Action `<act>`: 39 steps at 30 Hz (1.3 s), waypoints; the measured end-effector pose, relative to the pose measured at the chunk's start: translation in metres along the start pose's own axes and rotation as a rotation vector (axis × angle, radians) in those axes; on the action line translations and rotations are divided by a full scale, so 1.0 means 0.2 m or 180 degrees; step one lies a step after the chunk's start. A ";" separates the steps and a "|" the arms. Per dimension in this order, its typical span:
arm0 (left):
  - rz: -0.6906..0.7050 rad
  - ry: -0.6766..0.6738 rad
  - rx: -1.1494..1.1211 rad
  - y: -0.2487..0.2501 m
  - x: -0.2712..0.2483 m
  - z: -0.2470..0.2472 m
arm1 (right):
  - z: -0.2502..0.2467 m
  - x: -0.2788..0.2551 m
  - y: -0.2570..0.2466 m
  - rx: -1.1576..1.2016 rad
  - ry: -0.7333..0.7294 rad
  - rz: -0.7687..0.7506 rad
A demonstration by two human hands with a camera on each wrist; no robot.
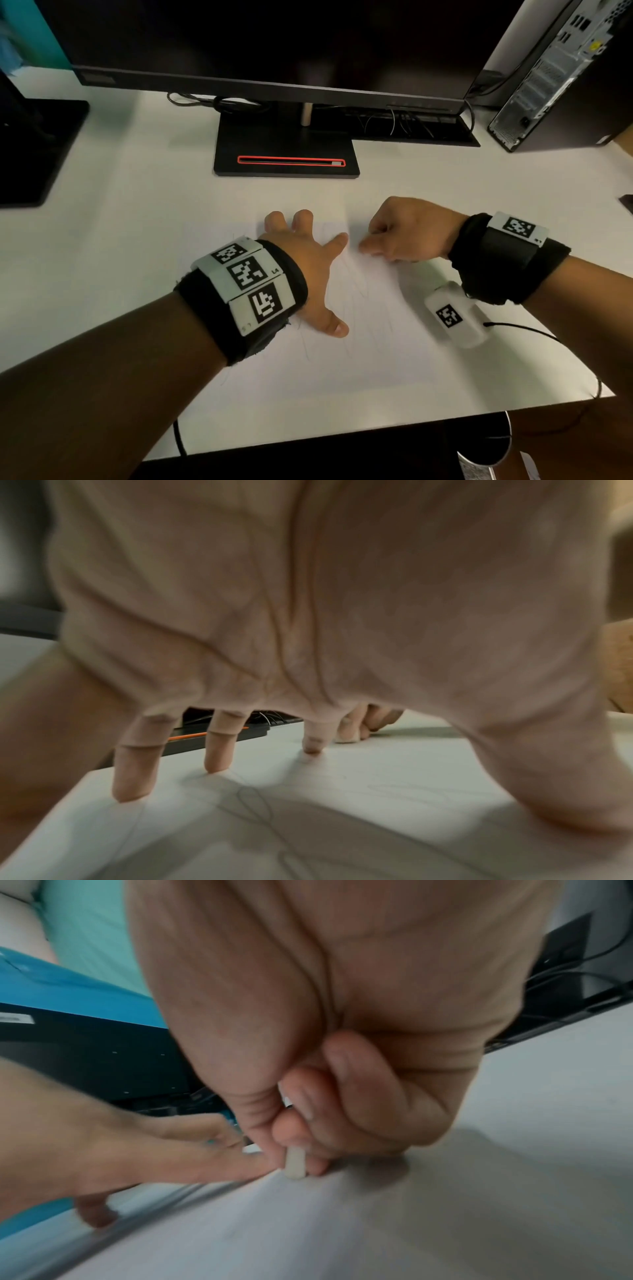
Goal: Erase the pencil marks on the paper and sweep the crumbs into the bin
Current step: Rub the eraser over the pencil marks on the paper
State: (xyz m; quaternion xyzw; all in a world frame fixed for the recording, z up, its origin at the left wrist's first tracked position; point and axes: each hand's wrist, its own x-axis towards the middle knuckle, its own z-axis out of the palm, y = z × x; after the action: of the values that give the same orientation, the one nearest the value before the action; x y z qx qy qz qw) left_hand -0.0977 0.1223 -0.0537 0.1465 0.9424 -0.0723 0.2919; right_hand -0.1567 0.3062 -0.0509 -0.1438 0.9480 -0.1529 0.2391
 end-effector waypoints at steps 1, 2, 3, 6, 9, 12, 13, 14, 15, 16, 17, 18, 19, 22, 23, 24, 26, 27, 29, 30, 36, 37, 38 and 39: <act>-0.0004 0.0016 0.0022 0.00 0.00 0.00 | -0.02 0.01 0.01 0.0068 0.0107 0.0078; -0.0007 0.0025 0.0038 0.00 0.00 0.00 | -0.02 0.01 0.01 0.0071 0.0193 0.0107; -0.0009 0.0025 0.0041 0.00 -0.01 0.00 | -0.01 0.01 0.00 0.0035 0.0202 0.0063; -0.0026 0.0001 0.0011 0.00 -0.01 0.00 | 0.04 -0.03 -0.05 -0.0050 -0.0149 -0.0072; -0.0027 0.0000 0.0046 0.00 -0.01 0.00 | -0.01 -0.01 -0.02 0.0151 -0.0039 0.0141; -0.0043 -0.0013 0.0051 0.01 -0.01 0.00 | 0.01 -0.03 -0.03 0.0034 0.0016 0.0054; -0.0055 -0.0024 0.0046 0.00 -0.01 -0.01 | 0.03 -0.04 -0.04 -0.0018 -0.0083 -0.0014; -0.0064 -0.0035 0.0041 0.00 -0.01 -0.01 | 0.05 -0.05 -0.06 -0.0042 -0.0155 -0.0031; -0.0062 -0.0035 0.0044 0.00 -0.01 -0.01 | 0.04 -0.06 -0.05 0.0024 -0.0174 0.0020; -0.0056 -0.0021 0.0056 0.00 -0.01 -0.01 | 0.03 -0.06 -0.03 0.0116 -0.0125 0.0114; -0.0050 -0.0004 0.0074 0.01 -0.01 -0.01 | 0.01 -0.06 -0.02 0.0171 -0.0020 0.0174; -0.0048 0.0009 0.0087 0.01 -0.01 -0.01 | 0.01 -0.06 -0.01 0.0169 0.0061 0.0187; -0.0051 0.0010 0.0087 0.01 -0.01 0.00 | 0.02 -0.07 -0.01 0.0142 0.0052 0.0147; -0.0090 -0.0017 0.0060 0.01 -0.01 -0.01 | 0.07 -0.10 -0.07 -0.0001 -0.0247 0.0012; -0.0093 -0.0017 0.0059 0.01 -0.01 -0.01 | 0.07 -0.09 -0.06 0.0099 -0.0270 0.0069; -0.0090 -0.0017 0.0061 0.01 0.00 0.00 | 0.05 -0.09 -0.05 0.0202 -0.0214 0.0158; -0.0086 -0.0016 0.0073 0.01 0.00 0.00 | 0.03 -0.08 -0.03 0.0199 0.0018 0.0212; -0.0092 -0.0021 0.0075 0.01 -0.01 0.00 | 0.03 -0.08 -0.03 0.0171 0.0038 0.0163; -0.0102 -0.0031 0.0074 0.01 -0.01 -0.01 | 0.07 -0.10 -0.06 0.0077 -0.0178 0.0050; -0.0102 -0.0031 0.0073 0.01 -0.01 -0.01 | 0.07 -0.10 -0.07 0.0052 -0.0274 0.0052; -0.0097 0.0006 0.0091 0.01 -0.01 -0.01 | 0.05 -0.09 -0.06 0.0181 -0.0089 0.0127; -0.0102 -0.0002 0.0091 0.01 -0.01 -0.01 | 0.07 -0.10 -0.07 0.0123 -0.0198 0.0065; -0.0107 -0.0015 0.0090 0.01 -0.01 -0.01 | 0.07 -0.11 -0.08 0.0110 -0.0266 0.0060; -0.0109 -0.0021 0.0092 0.01 -0.01 -0.01 | 0.07 -0.10 -0.07 0.0184 -0.0281 0.0122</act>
State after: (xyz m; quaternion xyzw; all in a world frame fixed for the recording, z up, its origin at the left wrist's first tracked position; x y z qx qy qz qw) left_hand -0.0966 0.1245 -0.0513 0.1343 0.9426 -0.0914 0.2917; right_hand -0.1294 0.2972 -0.0487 -0.1252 0.9344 -0.1690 0.2876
